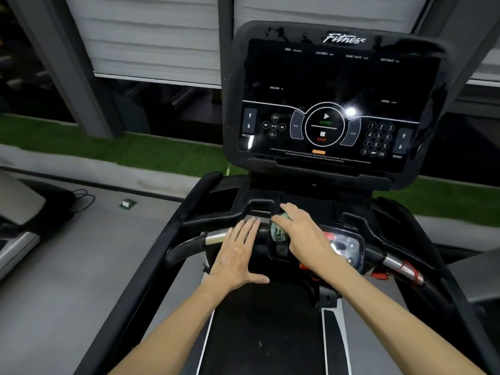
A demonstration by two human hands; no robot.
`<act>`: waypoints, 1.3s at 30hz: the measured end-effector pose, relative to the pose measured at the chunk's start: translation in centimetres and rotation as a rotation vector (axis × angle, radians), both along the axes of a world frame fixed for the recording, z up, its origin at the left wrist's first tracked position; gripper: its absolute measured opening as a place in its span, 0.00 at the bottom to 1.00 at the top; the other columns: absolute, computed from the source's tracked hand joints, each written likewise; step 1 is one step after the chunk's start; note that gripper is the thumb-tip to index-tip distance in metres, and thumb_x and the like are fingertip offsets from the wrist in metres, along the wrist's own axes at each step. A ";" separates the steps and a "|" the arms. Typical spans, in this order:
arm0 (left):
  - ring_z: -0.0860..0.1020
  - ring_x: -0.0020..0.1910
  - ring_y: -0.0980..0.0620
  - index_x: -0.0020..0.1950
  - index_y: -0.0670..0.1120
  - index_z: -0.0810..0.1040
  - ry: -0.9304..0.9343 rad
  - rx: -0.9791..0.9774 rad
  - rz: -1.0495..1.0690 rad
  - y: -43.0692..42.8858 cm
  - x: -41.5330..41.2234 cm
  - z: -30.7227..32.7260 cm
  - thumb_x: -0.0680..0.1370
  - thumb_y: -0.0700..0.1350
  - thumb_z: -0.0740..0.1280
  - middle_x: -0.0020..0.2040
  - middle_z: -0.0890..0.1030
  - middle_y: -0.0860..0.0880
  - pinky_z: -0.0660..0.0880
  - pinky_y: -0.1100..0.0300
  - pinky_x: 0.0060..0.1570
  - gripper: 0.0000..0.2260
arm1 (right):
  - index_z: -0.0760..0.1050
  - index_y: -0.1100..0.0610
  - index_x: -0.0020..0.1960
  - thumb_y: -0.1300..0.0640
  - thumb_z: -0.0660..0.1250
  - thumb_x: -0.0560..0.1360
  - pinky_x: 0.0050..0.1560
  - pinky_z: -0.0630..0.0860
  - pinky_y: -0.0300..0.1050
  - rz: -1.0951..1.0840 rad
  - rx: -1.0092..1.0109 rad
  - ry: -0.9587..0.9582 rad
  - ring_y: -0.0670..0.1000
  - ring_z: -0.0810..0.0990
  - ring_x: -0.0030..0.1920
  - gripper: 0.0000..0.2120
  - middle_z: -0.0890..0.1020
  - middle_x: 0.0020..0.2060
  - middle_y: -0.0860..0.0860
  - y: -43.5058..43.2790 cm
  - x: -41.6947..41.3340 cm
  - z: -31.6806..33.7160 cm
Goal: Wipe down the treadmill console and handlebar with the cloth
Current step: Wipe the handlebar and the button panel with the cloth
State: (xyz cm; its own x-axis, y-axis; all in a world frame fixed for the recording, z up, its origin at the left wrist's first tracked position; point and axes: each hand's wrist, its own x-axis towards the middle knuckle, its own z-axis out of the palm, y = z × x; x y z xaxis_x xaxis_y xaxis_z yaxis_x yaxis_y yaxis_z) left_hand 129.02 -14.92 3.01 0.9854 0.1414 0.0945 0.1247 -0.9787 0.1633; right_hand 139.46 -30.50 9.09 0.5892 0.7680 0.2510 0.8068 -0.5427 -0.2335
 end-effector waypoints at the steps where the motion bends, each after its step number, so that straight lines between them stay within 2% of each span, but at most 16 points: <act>1: 0.39 0.78 0.47 0.78 0.46 0.33 0.002 0.034 0.009 0.1 -0.1 0.0 0.67 0.72 0.68 0.80 0.39 0.47 0.39 0.50 0.76 0.58 | 0.74 0.59 0.66 0.79 0.64 0.65 0.60 0.76 0.58 -0.010 -0.016 -0.036 0.67 0.73 0.63 0.32 0.73 0.65 0.63 0.0 -0.3 0.1; 4: 0.38 0.78 0.45 0.78 0.45 0.34 -0.008 0.058 0.059 0.5 -0.7 -0.5 0.69 0.71 0.65 0.79 0.38 0.44 0.39 0.48 0.76 0.56 | 0.78 0.63 0.60 0.78 0.71 0.59 0.54 0.79 0.58 0.028 -0.062 -0.194 0.64 0.79 0.57 0.30 0.78 0.57 0.63 0.0 -1.2 -0.1; 7: 0.39 0.78 0.45 0.78 0.46 0.33 -0.008 0.028 0.059 0.7 -1.0 -1.0 0.70 0.69 0.67 0.80 0.40 0.43 0.38 0.50 0.76 0.55 | 0.80 0.62 0.56 0.70 0.76 0.57 0.62 0.75 0.58 0.188 -0.193 -0.330 0.62 0.76 0.64 0.27 0.79 0.59 0.61 -0.2 -2.9 -0.4; 10: 0.41 0.79 0.45 0.78 0.46 0.35 -0.031 -0.012 0.055 0.8 -0.9 -1.2 0.70 0.67 0.69 0.80 0.43 0.44 0.40 0.49 0.77 0.55 | 0.80 0.60 0.56 0.65 0.78 0.60 0.64 0.74 0.55 0.344 -0.360 -0.343 0.58 0.75 0.65 0.24 0.80 0.59 0.58 -1.1 -3.6 -0.2; 12: 0.42 0.79 0.45 0.78 0.46 0.35 -0.046 -0.026 0.056 0.8 -0.8 -1.4 0.69 0.67 0.70 0.80 0.45 0.44 0.41 0.49 0.77 0.56 | 0.79 0.61 0.56 0.67 0.72 0.64 0.62 0.75 0.55 0.291 -0.368 -0.342 0.59 0.76 0.63 0.20 0.79 0.57 0.58 -0.3 -2.5 0.6; 15: 0.44 0.79 0.43 0.78 0.46 0.33 -0.043 0.019 0.042 1.2 -0.8 -1.8 0.68 0.69 0.69 0.79 0.46 0.43 0.41 0.48 0.77 0.57 | 0.77 0.64 0.54 0.73 0.67 0.64 0.50 0.78 0.51 0.107 -0.304 -0.343 0.60 0.79 0.50 0.18 0.78 0.49 0.59 1.3 -0.6 2.1; 16: 0.44 0.79 0.43 0.78 0.46 0.33 -0.042 0.029 0.035 1.3 -0.8 -1.9 0.68 0.69 0.69 0.79 0.46 0.42 0.41 0.48 0.77 0.58 | 0.76 0.65 0.54 0.75 0.67 0.64 0.51 0.79 0.51 0.103 -0.308 -0.372 0.60 0.79 0.49 0.19 0.77 0.49 0.59 1.4 -0.7 2.2; 19: 0.44 0.79 0.43 0.78 0.46 0.34 -0.059 -0.002 0.032 1.3 -0.7 -2.1 0.68 0.68 0.69 0.79 0.46 0.43 0.41 0.48 0.77 0.57 | 0.76 0.67 0.58 0.70 0.60 0.69 0.65 0.72 0.58 0.243 -0.392 -0.472 0.62 0.75 0.61 0.19 0.77 0.56 0.61 0.5 -3.4 0.6; 22: 0.43 0.79 0.44 0.78 0.47 0.36 -0.072 -0.054 0.027 1.2 -0.7 -2.2 0.68 0.67 0.70 0.79 0.47 0.43 0.41 0.48 0.77 0.56 | 0.79 0.64 0.56 0.66 0.66 0.68 0.65 0.73 0.56 0.319 -0.398 -0.426 0.60 0.76 0.64 0.17 0.80 0.57 0.60 0.0 -5.0 -0.2; 25: 0.43 0.79 0.44 0.79 0.47 0.36 -0.064 -0.052 0.010 1.2 -0.8 -2.1 0.68 0.68 0.70 0.79 0.47 0.43 0.42 0.48 0.77 0.56 | 0.79 0.64 0.56 0.68 0.75 0.62 0.65 0.72 0.53 0.161 -0.365 -0.401 0.59 0.77 0.62 0.22 0.80 0.56 0.60 1.3 -3.6 0.4; 27: 0.44 0.79 0.44 0.79 0.46 0.36 -0.072 -0.047 0.004 1.4 -0.8 -2.1 0.68 0.68 0.70 0.80 0.47 0.43 0.43 0.48 0.77 0.56 | 0.77 0.67 0.58 0.70 0.75 0.62 0.66 0.72 0.56 0.063 -0.377 -0.415 0.62 0.76 0.63 0.24 0.79 0.56 0.62 2.0 -3.3 0.7; 30: 0.45 0.79 0.44 0.79 0.46 0.39 -0.088 -0.070 -0.005 1.5 -0.9 -2.1 0.68 0.67 0.71 0.79 0.49 0.43 0.43 0.48 0.77 0.55 | 0.74 0.67 0.64 0.68 0.72 0.66 0.69 0.68 0.59 0.074 -0.449 -0.391 0.62 0.69 0.70 0.26 0.75 0.65 0.63 1.3 -4.9 -0.8; 34: 0.46 0.79 0.44 0.79 0.46 0.41 -0.111 -0.073 0.005 1.2 -0.7 -2.4 0.69 0.67 0.70 0.79 0.50 0.44 0.44 0.47 0.77 0.53 | 0.78 0.63 0.61 0.66 0.80 0.57 0.65 0.73 0.55 0.151 -0.473 -0.320 0.58 0.74 0.67 0.33 0.78 0.63 0.60 -0.2 -6.6 -1.7; 39: 0.48 0.78 0.43 0.79 0.45 0.42 -0.131 -0.053 0.000 1.3 -0.8 -2.7 0.69 0.70 0.66 0.79 0.52 0.42 0.47 0.46 0.77 0.52 | 0.76 0.67 0.61 0.74 0.75 0.57 0.62 0.75 0.59 -0.034 -0.319 -0.370 0.63 0.76 0.63 0.31 0.78 0.60 0.64 1.9 -3.3 0.4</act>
